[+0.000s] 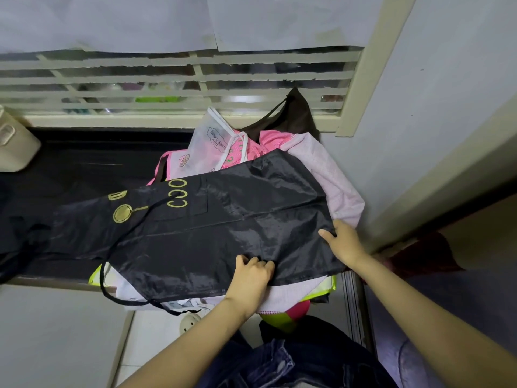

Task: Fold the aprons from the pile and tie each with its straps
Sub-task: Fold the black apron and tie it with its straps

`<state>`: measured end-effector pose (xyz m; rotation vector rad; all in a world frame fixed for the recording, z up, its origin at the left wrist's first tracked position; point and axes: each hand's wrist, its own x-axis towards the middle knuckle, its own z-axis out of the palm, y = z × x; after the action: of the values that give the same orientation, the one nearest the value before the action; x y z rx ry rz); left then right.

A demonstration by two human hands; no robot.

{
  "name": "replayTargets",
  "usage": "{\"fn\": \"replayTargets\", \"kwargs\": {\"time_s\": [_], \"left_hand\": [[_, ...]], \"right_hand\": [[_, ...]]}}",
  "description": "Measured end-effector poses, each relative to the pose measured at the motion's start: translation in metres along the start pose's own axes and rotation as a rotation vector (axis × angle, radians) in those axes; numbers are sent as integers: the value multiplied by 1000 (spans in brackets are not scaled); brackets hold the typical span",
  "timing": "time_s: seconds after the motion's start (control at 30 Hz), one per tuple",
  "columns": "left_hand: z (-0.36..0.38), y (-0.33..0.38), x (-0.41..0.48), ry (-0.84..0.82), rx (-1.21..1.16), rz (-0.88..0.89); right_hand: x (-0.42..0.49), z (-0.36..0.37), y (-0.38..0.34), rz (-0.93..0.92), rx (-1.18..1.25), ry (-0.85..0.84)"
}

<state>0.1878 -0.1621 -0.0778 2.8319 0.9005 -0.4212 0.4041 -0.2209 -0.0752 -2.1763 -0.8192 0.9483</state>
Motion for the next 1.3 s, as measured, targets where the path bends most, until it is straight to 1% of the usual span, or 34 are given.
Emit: {"fn": "replayTargets", "kwargs": {"time_s": [0.1,0.2,0.3,0.37,0.4,0.43,0.47,0.5,0.53,0.57,0.6,0.63,0.7,0.73,0.8,0.87,0.97,1.07,1.13,1.17,1.27,1.3], "left_hand": [[1,-4,-6,-34,-13,31],[5,-7,-9,-80,-41,86],[3,-12,-5,-226,-180,156],[-1,-16,-1,-382,-347,158],[-5,-19,1,-429,-441,139],[-9,-21,4,-404,-516,114],[-13,-24,9,-292,-552,83],[-17,-28,15,-132,-523,45],[-21,-33,21,-2,-444,0],[-24,-36,26,54,-352,-54],[-24,-40,30,32,-283,-107],[-24,-43,34,-42,-245,-141],[-20,-44,38,-182,-231,-158],[-16,-44,40,-225,-238,-164],[-11,-43,43,-255,-260,-177],[-11,-44,46,-260,-258,-181],[-14,-46,50,-265,-219,-174],[-18,-47,54,-286,-171,-171],[-19,-47,55,-288,-152,-171],[-19,-47,55,-288,-150,-173],[-17,-48,54,-273,-173,-178],[-17,-48,53,-268,-189,-181]], "right_hand": [[-9,0,6,24,-81,-11],[-10,-1,19,85,-157,-45],[-10,1,26,145,-234,-129],[-10,-1,27,153,-265,-200],[-9,-2,28,140,-252,-222],[-8,-4,25,118,-245,-231],[-5,-8,23,89,-260,-214],[-2,-12,18,53,-277,-185],[2,-18,13,25,-254,-160],[4,-25,3,3,-182,-138],[8,-31,-7,0,-88,-129],[12,-35,-17,3,-11,-129],[26,-42,-32,29,54,-99],[36,-43,-36,44,74,-86],[55,-44,-44,84,118,-95],[69,-41,-56,164,203,-136],[90,-33,-70,264,359,-110],[105,-30,-85,336,492,-123],[114,-27,-89,340,481,-118],[117,-26,-91,309,437,-93],[125,-27,-94,107,221,96],[127,-27,-92,70,183,155]]}}
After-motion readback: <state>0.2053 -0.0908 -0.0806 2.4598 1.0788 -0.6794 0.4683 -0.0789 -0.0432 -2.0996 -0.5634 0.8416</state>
